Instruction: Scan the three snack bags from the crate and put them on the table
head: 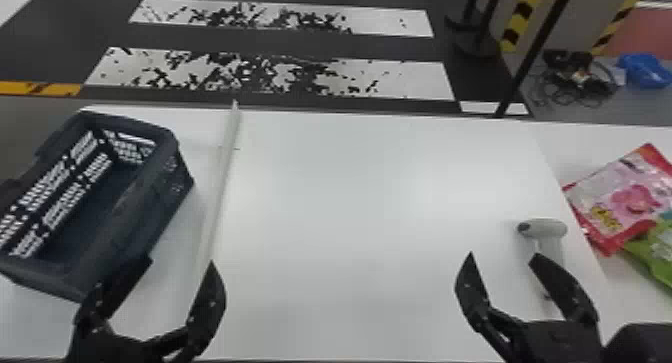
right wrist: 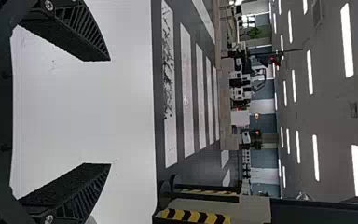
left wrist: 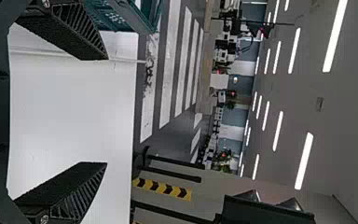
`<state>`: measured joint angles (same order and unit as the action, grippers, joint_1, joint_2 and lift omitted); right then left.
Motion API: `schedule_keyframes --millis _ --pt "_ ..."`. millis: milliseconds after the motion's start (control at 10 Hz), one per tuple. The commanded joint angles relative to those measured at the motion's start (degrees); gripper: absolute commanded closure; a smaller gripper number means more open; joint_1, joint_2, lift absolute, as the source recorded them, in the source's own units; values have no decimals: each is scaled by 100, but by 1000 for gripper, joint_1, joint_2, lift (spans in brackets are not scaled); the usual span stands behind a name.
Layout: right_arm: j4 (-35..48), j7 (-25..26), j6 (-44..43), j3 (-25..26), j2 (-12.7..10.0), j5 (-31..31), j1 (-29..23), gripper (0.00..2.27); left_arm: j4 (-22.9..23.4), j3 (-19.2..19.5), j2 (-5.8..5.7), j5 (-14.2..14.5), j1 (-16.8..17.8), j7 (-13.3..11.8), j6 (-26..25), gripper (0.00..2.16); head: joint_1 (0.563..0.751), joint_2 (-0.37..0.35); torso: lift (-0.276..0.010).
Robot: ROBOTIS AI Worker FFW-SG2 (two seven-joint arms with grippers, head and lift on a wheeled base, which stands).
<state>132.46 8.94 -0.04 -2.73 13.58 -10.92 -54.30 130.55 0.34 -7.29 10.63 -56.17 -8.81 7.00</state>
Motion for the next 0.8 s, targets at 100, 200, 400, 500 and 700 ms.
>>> schedule_keyframes --millis 100,200,400,500,700 --pt "16 11 18 -43 -31 46 -45 76 15 -43 0 -17 19 20 -46 66 695 -61 -94" --pt "16 46 18 -43 -22 46 -45 80 32 -25 0 -35 19 28 -81 66 695 -61 -94" --pt "43 81 -34 -52 -22 28 -45 80 41 -60 0 -114 1 46 -81 66 695 -61 -94" --pt "60 90 -34 -52 -22 20 -72 80 41 -60 8 -122 1 46 -63 66 695 -64 -94" --pt "113 117 -34 1 -4 -16 -124 80 41 -60 8 -122 1 46 -81 70 695 -66 -94"
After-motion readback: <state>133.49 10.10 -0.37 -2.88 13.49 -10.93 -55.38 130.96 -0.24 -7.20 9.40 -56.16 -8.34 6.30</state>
